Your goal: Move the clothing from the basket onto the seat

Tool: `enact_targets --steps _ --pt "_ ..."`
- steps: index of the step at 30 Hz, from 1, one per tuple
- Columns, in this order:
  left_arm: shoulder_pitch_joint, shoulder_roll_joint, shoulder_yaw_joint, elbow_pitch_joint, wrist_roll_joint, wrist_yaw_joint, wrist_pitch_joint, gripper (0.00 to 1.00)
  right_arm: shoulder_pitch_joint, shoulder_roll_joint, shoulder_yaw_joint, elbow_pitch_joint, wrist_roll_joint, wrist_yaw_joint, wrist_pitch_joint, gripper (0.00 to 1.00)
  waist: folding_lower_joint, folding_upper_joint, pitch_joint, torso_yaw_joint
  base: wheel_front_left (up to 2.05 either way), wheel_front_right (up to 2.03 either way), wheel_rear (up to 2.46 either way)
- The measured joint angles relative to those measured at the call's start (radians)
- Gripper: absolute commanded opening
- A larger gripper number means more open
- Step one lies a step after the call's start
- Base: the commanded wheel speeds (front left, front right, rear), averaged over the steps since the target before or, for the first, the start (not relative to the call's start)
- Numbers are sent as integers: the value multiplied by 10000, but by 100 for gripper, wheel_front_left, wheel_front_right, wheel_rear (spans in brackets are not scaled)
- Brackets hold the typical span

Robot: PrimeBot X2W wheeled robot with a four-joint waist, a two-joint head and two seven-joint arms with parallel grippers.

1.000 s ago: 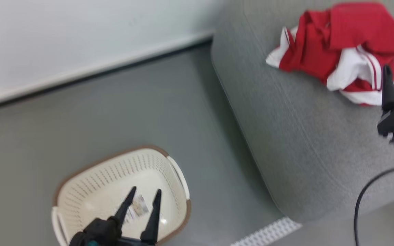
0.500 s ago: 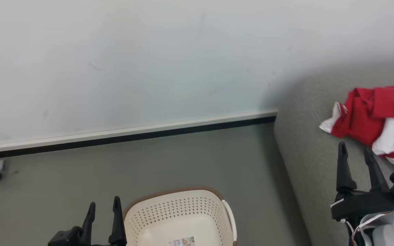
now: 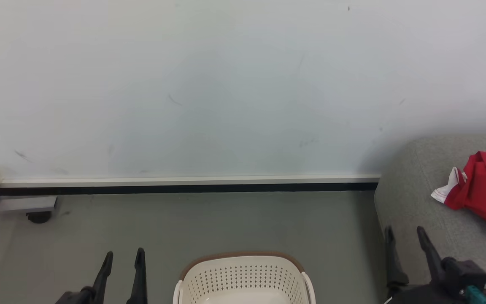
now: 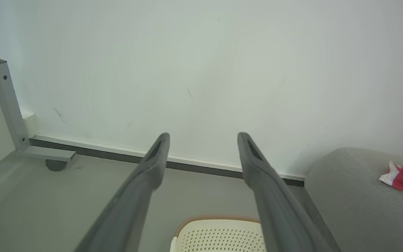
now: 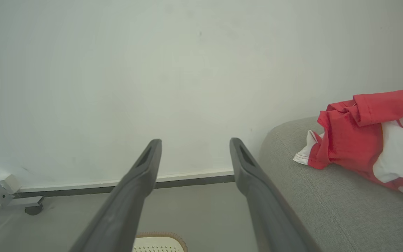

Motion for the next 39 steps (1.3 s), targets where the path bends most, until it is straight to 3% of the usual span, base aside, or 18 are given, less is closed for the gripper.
enact_targets --steps 8,33,39 --pt "434 389 253 182 631 -472 0 100 444 12 341 40 -382 0 -117 100 1 1 -168 3 0 0 0" --pt "704 121 817 445 1118 -652 0 100 -399 4 671 2272 -130 0 -830 100 2 2 63 -316 0 0 0" --pt "705 44 892 424 1193 -637 0 100 -686 -397 872 2414 349 0 -851 100 2 2 107 -343 0 0 0"
